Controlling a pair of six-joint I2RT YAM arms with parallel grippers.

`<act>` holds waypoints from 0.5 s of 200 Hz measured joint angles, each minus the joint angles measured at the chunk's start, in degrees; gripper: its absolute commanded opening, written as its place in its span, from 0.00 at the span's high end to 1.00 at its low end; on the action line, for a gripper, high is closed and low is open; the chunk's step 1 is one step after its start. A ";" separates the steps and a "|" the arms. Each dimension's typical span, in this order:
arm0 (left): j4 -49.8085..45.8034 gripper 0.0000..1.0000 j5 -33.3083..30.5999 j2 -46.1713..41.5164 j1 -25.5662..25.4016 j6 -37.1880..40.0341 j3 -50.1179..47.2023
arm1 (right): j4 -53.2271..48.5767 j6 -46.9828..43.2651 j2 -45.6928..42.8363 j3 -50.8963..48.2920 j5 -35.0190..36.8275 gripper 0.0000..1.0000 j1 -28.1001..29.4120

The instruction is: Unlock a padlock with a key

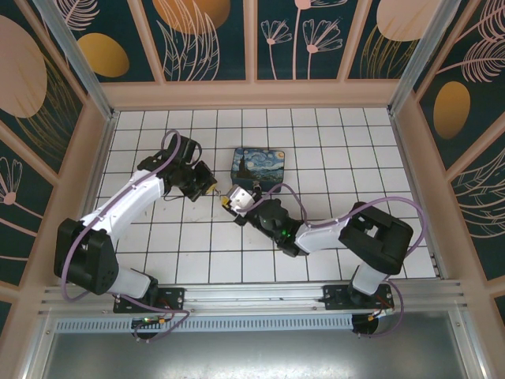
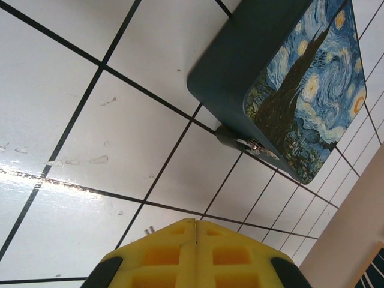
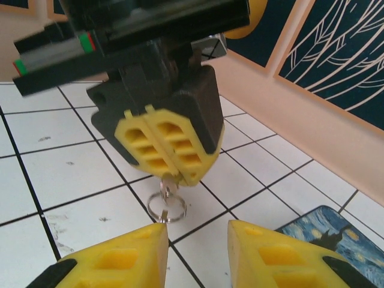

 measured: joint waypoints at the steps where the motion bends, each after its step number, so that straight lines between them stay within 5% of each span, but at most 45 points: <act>1: -0.02 1.00 -0.04 0.00 -0.02 -0.02 0.00 | -0.07 -0.02 0.00 0.07 0.00 0.68 0.00; 100: -0.90 1.00 -0.70 0.02 -0.94 0.00 0.00 | -2.14 0.44 5.70 5.97 -0.37 0.72 1.05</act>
